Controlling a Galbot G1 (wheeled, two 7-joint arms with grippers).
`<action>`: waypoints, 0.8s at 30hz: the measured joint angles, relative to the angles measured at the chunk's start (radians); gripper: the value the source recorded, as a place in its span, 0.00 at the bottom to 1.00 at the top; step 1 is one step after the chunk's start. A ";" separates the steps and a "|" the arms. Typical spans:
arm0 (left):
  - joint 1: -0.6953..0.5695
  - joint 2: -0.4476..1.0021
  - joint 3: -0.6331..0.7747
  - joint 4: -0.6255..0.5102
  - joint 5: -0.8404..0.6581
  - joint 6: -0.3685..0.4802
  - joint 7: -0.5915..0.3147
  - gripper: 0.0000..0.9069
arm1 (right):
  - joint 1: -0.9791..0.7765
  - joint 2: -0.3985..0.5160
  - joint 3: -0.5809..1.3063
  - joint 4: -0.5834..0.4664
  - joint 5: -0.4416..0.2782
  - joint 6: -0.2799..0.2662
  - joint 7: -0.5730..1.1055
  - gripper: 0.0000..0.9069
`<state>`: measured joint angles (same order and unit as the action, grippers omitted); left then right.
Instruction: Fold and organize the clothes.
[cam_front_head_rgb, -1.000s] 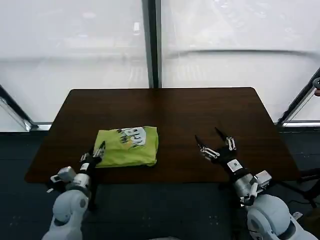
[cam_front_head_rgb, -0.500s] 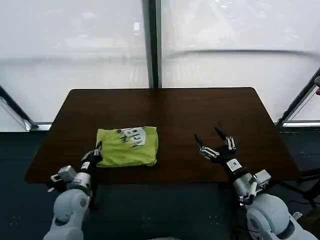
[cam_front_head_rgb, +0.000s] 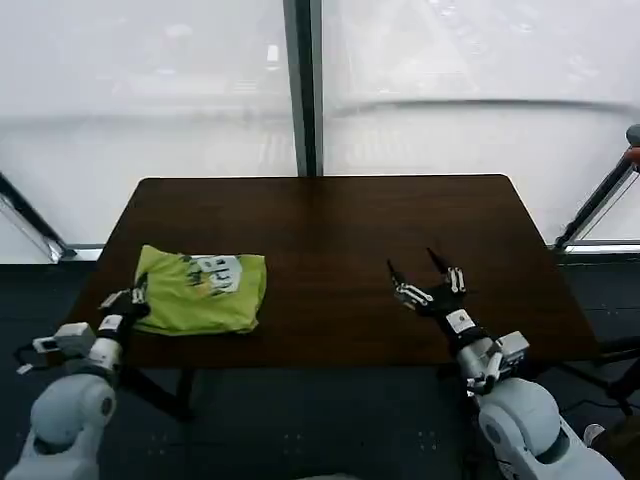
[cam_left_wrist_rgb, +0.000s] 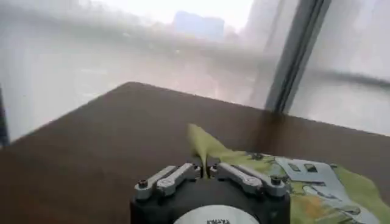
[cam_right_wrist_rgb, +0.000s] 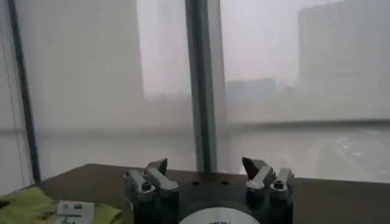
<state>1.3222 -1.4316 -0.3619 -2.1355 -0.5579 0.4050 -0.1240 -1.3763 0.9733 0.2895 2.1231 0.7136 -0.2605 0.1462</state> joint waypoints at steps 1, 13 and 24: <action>0.011 0.011 -0.007 -0.013 0.026 -0.013 0.009 0.97 | 0.028 0.007 -0.022 -0.008 0.031 -0.027 0.018 0.97; 0.132 0.066 -0.121 -0.059 0.145 -0.069 0.012 0.97 | 0.366 0.141 -0.306 -0.192 0.181 -0.176 0.084 0.97; 0.155 0.067 -0.174 -0.053 0.147 -0.072 0.011 0.97 | 0.471 0.259 -0.433 -0.369 0.171 -0.190 0.107 0.71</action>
<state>1.4769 -1.3643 -0.5356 -2.1883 -0.4113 0.3325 -0.1133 -0.9054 1.2321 -0.1436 1.7537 0.8842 -0.4504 0.2530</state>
